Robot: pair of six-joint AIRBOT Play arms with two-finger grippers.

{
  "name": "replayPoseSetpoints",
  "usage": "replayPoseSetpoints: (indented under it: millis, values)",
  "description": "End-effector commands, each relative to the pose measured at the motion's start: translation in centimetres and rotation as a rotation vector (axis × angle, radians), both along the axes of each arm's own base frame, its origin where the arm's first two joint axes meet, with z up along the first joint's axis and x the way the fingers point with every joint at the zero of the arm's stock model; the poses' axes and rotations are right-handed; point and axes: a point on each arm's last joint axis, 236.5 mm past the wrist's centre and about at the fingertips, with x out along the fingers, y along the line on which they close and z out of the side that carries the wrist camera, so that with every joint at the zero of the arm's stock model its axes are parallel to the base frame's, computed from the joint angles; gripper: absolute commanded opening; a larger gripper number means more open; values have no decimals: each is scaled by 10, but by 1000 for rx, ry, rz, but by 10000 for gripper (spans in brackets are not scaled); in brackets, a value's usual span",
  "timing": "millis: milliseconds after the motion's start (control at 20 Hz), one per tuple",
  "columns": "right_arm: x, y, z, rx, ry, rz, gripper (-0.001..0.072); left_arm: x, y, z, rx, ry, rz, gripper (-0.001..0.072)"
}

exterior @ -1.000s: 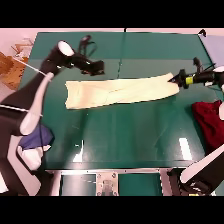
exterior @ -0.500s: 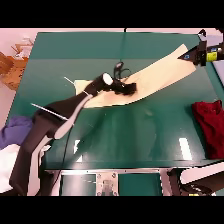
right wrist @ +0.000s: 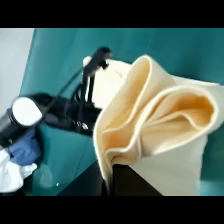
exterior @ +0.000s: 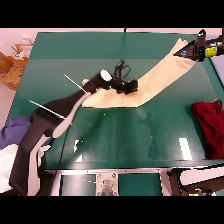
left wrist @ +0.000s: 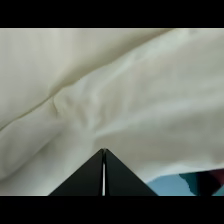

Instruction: Fold the shirts.

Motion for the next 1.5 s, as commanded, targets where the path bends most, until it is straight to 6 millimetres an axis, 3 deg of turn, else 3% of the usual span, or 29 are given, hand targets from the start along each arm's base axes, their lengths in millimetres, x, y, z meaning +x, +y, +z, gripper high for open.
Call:
replayPoseSetpoints:
  millis: [0, 150, 300, 450, 550, 600, 650, 700, 750, 800, 900, 1050, 1150, 1300, 1400, 1450]
  values:
    - [-6, 33, 0, 11, 31, 49, 15, 6, 77, 46, 103, -27, -108, 26]
    - [-4, 85, 2, 22, 37, 84, 14, 25, 150, 98, 126, -70, -55, 27]
    - [2, 157, -9, 24, 32, 76, 14, 28, 215, 134, 138, -77, -5, 27]
    - [7, 242, -47, 35, 40, 51, 15, 25, 263, 143, 162, -69, 4, 27]
    - [12, 309, -85, 61, 16, 11, 15, 26, 288, 141, 173, -58, 15, 27]
    - [12, 344, -108, 67, -8, -8, 94, 27, 300, 141, 176, -52, 25, 27]
    - [7, 375, -131, 67, -19, -12, 373, 28, 310, 140, 178, -45, 39, 27]
    - [-4, 401, -154, 58, -15, 1, 574, 29, 321, 140, 180, -37, 50, 28]
    - [-14, 413, -169, 43, -2, 21, 573, 30, 331, 139, 184, -40, 57, 27]
    - [-17, 410, -177, 18, 6, 39, 573, 32, 341, 139, 186, -45, 71, 27]
    - [0, 366, -175, -25, 66, 10, 573, 36, 356, 139, 187, -45, 100, 27]
    - [39, 261, -157, -49, 151, -79, 573, 38, 371, 138, 198, -54, 118, 27]
    - [53, 188, -156, -81, 206, -141, 573, 38, 377, 132, 233, -49, 125, 27]
    - [57, 80, -178, -170, 304, -237, 573, 42, 386, 125, 275, -42, 151, 27]
    - [47, 38, -203, -194, 369, -272, 573, 43, 395, 118, 318, -22, 182, 27]
    - [37, 31, -218, -186, 409, -275, 573, 43, 399, 115, 340, -9, 194, 27]
